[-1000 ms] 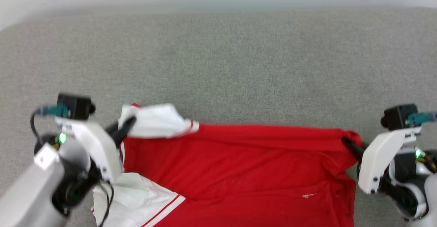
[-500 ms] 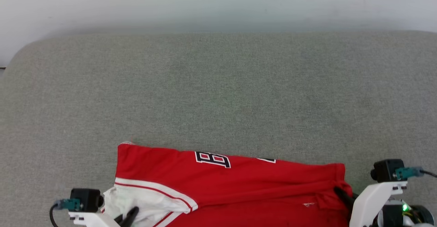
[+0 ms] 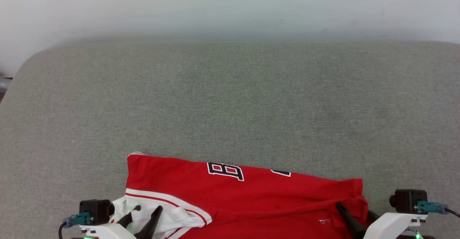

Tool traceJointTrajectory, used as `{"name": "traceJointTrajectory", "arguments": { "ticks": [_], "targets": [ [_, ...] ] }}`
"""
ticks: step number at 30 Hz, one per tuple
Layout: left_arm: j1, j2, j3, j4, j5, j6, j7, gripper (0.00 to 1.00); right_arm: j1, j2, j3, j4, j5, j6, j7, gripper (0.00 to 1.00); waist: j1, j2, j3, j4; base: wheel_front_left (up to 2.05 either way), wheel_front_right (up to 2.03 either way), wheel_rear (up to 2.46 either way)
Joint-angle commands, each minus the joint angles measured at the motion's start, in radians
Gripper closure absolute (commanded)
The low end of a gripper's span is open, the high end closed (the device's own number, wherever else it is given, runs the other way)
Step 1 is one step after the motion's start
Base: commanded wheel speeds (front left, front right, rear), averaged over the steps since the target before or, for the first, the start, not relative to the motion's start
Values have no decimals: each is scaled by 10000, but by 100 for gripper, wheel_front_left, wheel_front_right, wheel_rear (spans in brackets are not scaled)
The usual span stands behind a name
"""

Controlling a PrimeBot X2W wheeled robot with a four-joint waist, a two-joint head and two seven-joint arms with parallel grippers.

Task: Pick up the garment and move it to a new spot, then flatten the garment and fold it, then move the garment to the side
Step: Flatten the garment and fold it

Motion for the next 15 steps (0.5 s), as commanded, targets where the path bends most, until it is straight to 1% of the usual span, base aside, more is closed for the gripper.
{"name": "traceJointTrajectory", "arguments": {
  "ticks": [1, 5, 7, 12, 13, 15],
  "targets": [
    [-194, -32, 52, 138, 215, -153, -374, 0, 68, 62, 76, -141, 46, -12, -193, 0, 1, 0, -92, -67, 0, 0, 0],
    [-425, -48, 8, 117, 722, -308, -1029, 0, 11, -12, 113, -609, -102, -12, -399, 0, 1, 0, -228, -132, 0, 0, 0],
    [-533, -71, 38, 35, 935, -305, -1367, 0, 0, -60, 35, -844, -122, -12, -347, 0, 1, 0, -296, -155, 0, 0, 0],
    [-709, -185, 173, -335, 1450, 17, -1863, 0, 40, -303, -323, -1277, -239, -12, 116, 0, 1, 0, -373, -206, 0, 0, 0],
    [-709, -185, 173, -335, 1450, 17, -1863, 0, 40, -303, -323, -1277, -239, -12, 116, 0, 1, 0, -373, -206, 0, 0, 0],
    [-709, -271, 295, -489, 1674, 213, -2023, 0, 65, -383, -549, -1390, -268, -12, 402, 0, 1, 0, -360, -209, 0, 0, 0]
  ]
}}
